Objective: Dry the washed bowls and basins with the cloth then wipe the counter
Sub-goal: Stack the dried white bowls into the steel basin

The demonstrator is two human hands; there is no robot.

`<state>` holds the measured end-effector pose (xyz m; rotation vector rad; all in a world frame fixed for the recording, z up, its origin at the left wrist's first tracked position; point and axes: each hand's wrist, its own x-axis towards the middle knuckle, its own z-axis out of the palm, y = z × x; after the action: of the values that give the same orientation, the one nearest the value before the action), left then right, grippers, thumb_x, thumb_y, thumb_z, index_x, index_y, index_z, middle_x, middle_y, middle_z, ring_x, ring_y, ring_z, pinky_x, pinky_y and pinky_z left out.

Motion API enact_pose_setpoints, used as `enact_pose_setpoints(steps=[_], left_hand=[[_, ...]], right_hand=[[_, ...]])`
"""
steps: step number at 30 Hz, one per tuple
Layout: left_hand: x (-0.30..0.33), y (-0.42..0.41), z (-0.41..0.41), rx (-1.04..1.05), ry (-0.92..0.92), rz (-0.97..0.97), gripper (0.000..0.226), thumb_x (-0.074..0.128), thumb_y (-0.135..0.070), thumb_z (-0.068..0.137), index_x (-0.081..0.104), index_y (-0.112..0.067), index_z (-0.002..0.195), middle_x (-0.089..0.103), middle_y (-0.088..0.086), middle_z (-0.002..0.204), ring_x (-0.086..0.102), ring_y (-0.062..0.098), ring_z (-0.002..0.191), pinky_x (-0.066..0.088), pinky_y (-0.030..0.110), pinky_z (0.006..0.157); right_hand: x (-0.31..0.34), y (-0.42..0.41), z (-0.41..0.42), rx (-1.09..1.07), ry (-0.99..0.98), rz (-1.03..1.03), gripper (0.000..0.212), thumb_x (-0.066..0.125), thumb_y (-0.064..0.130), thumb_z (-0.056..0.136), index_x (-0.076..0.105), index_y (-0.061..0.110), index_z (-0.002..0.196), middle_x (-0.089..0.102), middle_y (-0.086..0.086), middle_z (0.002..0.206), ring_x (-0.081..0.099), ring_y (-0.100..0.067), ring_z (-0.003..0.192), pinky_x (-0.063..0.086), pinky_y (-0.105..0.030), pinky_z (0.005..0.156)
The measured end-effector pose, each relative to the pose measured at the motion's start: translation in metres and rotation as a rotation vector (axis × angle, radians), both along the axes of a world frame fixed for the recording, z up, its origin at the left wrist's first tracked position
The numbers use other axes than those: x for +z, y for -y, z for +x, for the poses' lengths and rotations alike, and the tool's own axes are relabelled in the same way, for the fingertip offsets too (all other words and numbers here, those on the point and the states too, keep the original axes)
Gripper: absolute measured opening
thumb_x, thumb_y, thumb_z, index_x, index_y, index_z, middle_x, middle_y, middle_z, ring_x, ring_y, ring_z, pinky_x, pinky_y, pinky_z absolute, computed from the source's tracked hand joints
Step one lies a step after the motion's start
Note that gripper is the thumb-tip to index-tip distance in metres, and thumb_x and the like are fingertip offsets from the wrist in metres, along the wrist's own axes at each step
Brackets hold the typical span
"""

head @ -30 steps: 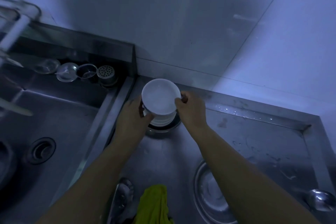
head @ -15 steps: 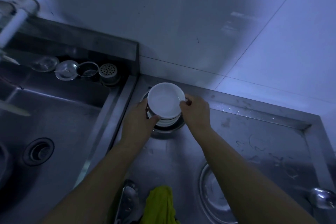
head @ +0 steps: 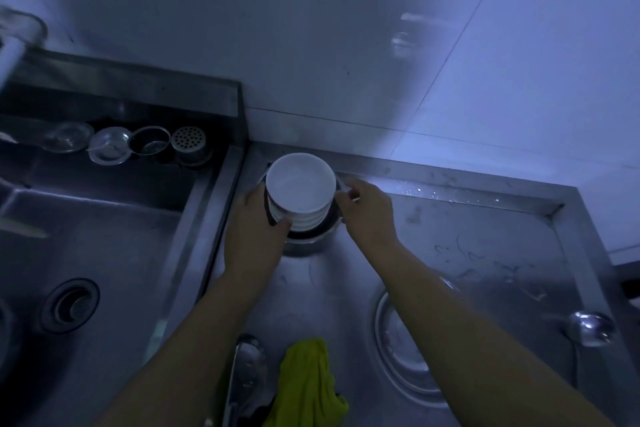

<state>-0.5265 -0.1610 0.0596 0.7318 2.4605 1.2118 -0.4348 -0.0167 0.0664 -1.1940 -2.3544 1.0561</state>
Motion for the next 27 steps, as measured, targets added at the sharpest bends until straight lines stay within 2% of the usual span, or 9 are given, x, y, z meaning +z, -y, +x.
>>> enact_pose_setpoints(steps=[3, 5, 7, 9, 13, 16, 19, 24, 27], left_hand=[[0.011, 0.002, 0.036, 0.028, -0.083, -0.015, 0.057, 0.066, -0.014, 0.081, 0.046, -0.017, 0.134, 0.046, 0.007, 0.132, 0.048, 0.023, 0.117, 0.046, 0.040, 0.093], [0.019, -0.003, 0.070, -0.087, -0.081, -0.001, 0.055, 0.065, -0.016, 0.082, 0.047, -0.017, 0.134, 0.046, 0.005, 0.131, 0.048, 0.022, 0.117, 0.046, 0.039, 0.095], [0.024, -0.010, 0.109, -0.230, -0.074, -0.006, 0.055, 0.065, -0.019, 0.084, 0.047, -0.018, 0.135, 0.048, 0.004, 0.129, 0.049, 0.020, 0.115, 0.045, 0.038, 0.095], [0.029, -0.020, 0.150, -0.349, -0.066, -0.004, 0.054, 0.065, -0.021, 0.083, 0.047, -0.019, 0.135, 0.050, 0.004, 0.125, 0.052, 0.020, 0.111, 0.045, 0.036, 0.093], [0.035, -0.047, 0.235, -0.552, -0.071, -0.024, 0.051, 0.067, -0.019, 0.080, 0.053, -0.016, 0.129, 0.055, 0.007, 0.119, 0.054, 0.025, 0.107, 0.040, 0.031, 0.089], [0.032, -0.066, 0.301, -0.696, -0.070, -0.057, 0.051, 0.063, -0.025, 0.083, 0.049, -0.021, 0.133, 0.054, 0.005, 0.123, 0.055, 0.024, 0.109, 0.040, 0.030, 0.089], [0.022, -0.077, 0.362, -0.826, -0.084, -0.092, 0.052, 0.059, -0.031, 0.087, 0.044, -0.026, 0.136, 0.051, -0.001, 0.128, 0.052, 0.016, 0.113, 0.040, 0.028, 0.091], [-0.001, -0.087, 0.437, -0.922, 0.022, -0.241, 0.052, 0.057, -0.031, 0.089, 0.042, -0.021, 0.137, 0.050, 0.004, 0.130, 0.052, 0.020, 0.116, 0.039, 0.032, 0.096], [-0.010, -0.093, 0.466, -0.915, 0.118, -0.270, 0.060, 0.061, -0.031, 0.085, 0.037, -0.023, 0.139, 0.049, 0.006, 0.134, 0.049, 0.021, 0.121, 0.035, 0.026, 0.094]], right_hand=[[0.011, 0.008, 0.046, -0.059, -0.028, -0.014, 0.021, 0.058, 0.016, 0.090, 0.069, 0.011, 0.106, 0.068, -0.008, 0.099, 0.066, -0.024, 0.081, 0.051, -0.043, 0.084], [0.019, 0.011, 0.086, -0.079, 0.007, 0.025, 0.024, 0.059, 0.015, 0.089, 0.070, 0.016, 0.110, 0.068, -0.004, 0.103, 0.065, -0.016, 0.080, 0.049, -0.032, 0.087], [0.027, 0.012, 0.134, -0.098, 0.030, 0.057, 0.023, 0.060, 0.013, 0.089, 0.071, 0.017, 0.109, 0.069, 0.000, 0.102, 0.059, -0.008, 0.076, 0.043, -0.015, 0.080], [0.036, 0.012, 0.186, -0.157, 0.046, 0.082, 0.022, 0.062, 0.011, 0.088, 0.072, 0.018, 0.107, 0.069, 0.002, 0.101, 0.057, -0.005, 0.076, 0.038, -0.007, 0.074], [0.052, 0.011, 0.299, -0.357, 0.027, 0.102, 0.020, 0.062, 0.006, 0.086, 0.073, 0.015, 0.101, 0.070, -0.002, 0.097, 0.062, -0.014, 0.080, 0.047, -0.026, 0.080], [0.060, 0.010, 0.388, -0.502, 0.029, 0.158, 0.021, 0.063, 0.002, 0.086, 0.073, 0.016, 0.099, 0.070, 0.001, 0.094, 0.061, -0.012, 0.078, 0.042, -0.020, 0.074], [0.060, 0.006, 0.467, -0.639, 0.069, 0.169, 0.025, 0.060, -0.002, 0.085, 0.072, 0.014, 0.101, 0.069, -0.003, 0.099, 0.059, -0.014, 0.080, 0.038, -0.025, 0.074], [0.030, -0.004, 0.548, -0.666, 0.241, -0.015, 0.030, 0.057, 0.004, 0.090, 0.063, 0.006, 0.119, 0.061, -0.013, 0.118, 0.056, -0.026, 0.107, 0.035, -0.024, 0.079], [0.009, -0.009, 0.565, -0.657, 0.302, -0.195, 0.034, 0.052, 0.018, 0.096, 0.053, 0.009, 0.128, 0.056, -0.012, 0.125, 0.052, -0.028, 0.114, 0.037, -0.027, 0.086]])
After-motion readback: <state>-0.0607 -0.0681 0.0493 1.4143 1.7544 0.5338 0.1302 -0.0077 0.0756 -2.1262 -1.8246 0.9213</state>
